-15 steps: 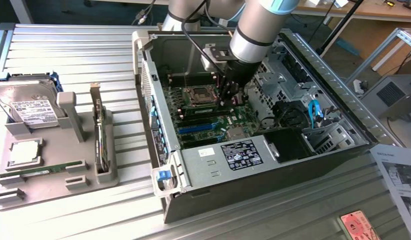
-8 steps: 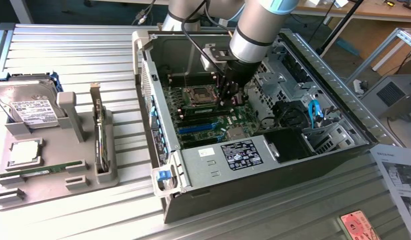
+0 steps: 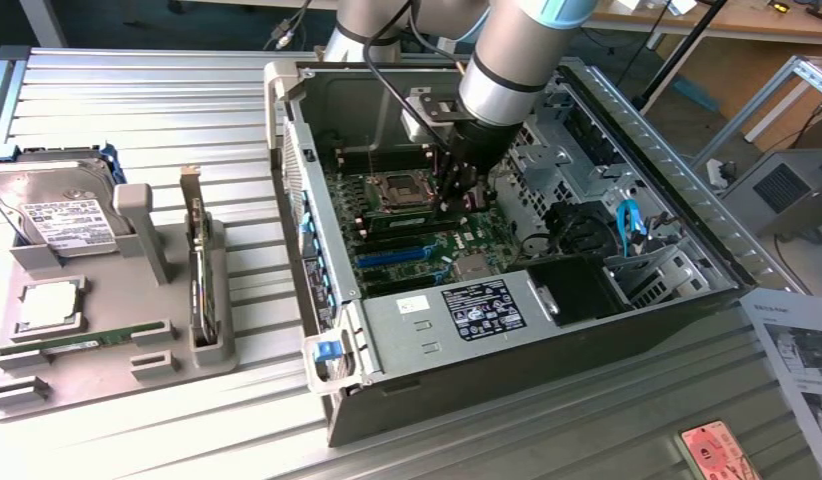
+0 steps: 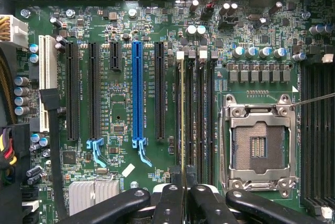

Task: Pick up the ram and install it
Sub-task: 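Insert the ram into the slot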

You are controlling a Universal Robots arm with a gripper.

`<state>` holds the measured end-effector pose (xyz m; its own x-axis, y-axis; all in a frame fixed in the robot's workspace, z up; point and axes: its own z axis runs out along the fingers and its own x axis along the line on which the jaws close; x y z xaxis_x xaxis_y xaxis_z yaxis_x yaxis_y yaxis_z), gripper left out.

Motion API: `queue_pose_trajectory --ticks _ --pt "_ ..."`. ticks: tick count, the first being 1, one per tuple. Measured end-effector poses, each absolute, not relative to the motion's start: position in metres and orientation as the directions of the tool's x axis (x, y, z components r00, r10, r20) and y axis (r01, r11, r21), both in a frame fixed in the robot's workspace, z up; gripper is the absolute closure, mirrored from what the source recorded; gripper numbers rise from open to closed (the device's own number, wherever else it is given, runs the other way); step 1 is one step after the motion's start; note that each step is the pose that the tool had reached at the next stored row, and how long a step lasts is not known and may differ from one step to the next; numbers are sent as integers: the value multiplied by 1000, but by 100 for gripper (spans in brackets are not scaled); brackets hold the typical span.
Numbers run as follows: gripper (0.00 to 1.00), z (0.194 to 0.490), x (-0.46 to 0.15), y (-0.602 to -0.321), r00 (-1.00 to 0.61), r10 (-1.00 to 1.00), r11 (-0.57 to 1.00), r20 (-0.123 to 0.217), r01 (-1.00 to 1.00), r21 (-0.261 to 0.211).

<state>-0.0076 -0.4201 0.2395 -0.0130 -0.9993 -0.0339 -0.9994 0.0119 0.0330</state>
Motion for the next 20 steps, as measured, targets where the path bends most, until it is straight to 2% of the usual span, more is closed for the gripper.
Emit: queue_pose_trajectory --ticks 20 --pt "88 239 -9 -420 -20 -999 19 -34 -999 33"
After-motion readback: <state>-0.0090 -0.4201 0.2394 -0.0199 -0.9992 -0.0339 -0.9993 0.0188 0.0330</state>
